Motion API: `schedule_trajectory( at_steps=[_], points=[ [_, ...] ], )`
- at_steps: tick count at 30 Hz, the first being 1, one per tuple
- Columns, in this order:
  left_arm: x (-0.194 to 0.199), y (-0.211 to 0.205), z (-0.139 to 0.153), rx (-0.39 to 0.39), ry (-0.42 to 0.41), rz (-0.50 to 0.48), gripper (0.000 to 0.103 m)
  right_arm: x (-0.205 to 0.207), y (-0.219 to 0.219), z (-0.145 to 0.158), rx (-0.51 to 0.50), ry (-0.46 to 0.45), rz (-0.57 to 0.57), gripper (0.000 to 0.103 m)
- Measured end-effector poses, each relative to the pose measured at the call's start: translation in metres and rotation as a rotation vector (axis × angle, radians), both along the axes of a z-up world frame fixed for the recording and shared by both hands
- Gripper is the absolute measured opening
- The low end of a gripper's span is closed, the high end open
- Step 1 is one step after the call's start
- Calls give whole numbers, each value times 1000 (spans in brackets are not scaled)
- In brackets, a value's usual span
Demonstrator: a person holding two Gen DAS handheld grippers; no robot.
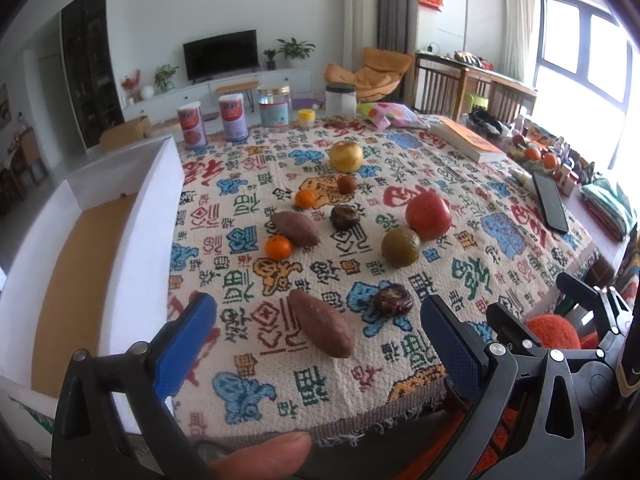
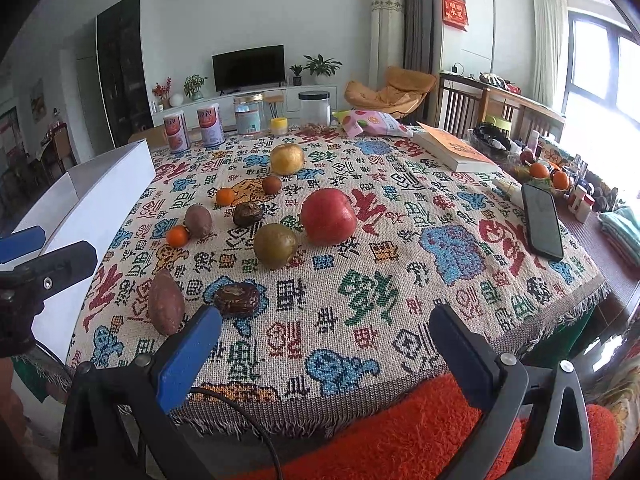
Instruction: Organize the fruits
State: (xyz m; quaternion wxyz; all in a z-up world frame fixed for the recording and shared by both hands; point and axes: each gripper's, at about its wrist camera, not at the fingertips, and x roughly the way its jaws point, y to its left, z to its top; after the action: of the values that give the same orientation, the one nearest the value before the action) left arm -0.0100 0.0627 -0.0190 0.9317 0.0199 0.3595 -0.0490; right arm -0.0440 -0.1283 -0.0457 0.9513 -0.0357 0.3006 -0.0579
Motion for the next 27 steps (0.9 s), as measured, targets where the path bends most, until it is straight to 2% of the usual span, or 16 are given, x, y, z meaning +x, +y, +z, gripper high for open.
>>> schedule_trajectory(
  at_steps=[7,14,27],
  points=[
    [4,-1,-10,-3,22,0,102,1,-7,3,9,-36,-21,103],
    [7,-5,-16,5,40,-4,102,7,-11,-5,21,-7,-24,103],
    [9,-11,-21,17,58,-16,102,4,-10,-5,11,-19,-13,103]
  ],
)
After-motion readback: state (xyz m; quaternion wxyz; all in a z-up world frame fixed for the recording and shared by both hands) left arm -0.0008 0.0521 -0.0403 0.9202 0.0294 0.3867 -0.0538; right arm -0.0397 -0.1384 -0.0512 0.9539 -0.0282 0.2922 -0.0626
